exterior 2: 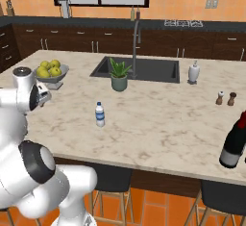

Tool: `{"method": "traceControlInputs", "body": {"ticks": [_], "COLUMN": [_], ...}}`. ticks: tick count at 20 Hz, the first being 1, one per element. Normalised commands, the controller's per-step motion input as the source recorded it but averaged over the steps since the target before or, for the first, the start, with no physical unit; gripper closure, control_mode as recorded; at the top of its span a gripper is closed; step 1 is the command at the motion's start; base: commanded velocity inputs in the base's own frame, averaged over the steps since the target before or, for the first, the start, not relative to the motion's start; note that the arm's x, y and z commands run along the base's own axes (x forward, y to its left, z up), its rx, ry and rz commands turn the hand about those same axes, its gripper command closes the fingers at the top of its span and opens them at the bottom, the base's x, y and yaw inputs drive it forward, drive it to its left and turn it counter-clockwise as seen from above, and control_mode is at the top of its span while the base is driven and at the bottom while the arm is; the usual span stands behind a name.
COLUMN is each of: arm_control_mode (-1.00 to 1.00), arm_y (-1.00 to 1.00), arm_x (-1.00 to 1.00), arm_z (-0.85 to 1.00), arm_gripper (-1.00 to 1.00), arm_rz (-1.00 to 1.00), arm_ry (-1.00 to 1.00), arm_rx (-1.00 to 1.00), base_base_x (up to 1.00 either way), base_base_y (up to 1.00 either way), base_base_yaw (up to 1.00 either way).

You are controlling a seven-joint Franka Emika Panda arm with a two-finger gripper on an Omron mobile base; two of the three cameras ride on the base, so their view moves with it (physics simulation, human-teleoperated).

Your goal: Move the plastic bottles in the middle to the plastics group, and the glass bottles in the middle to the glass group.

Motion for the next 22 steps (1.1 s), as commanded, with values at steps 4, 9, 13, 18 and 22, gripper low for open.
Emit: {"method": "traceControlInputs", "body": {"ticks": [4, 9, 13, 18, 22], "arm_control_mode": [-1.00, -1.00, -1.00, -1.00, -1.00], "arm_y": [-0.87, -0.72, -0.88, -0.90, -0.64], "arm_x": [0.52, 0.84, 0.69, 0.24, 0.00], "arm_z": [0.19, 0.13, 0.01, 0.10, 0.14], "arm_gripper": [-1.00, -1.00, -1.00, -1.00, -1.00], "arm_rz": [-0.34, -0.41, -0.40, -0.26, -0.02], "arm_ry": [0.00, 0.00, 0.00, 0.01, 0.02], "arm_rx": [0.00, 0.00, 0.00, 0.01, 0.12], "base_base_x": [0.00, 0.00, 0.00, 0.00, 0.00], "base_base_y": [0.00, 0.00, 0.00, 0.00, 0.00], "base_base_yaw": [0.00, 0.00, 0.00, 0.00, 0.00]}}
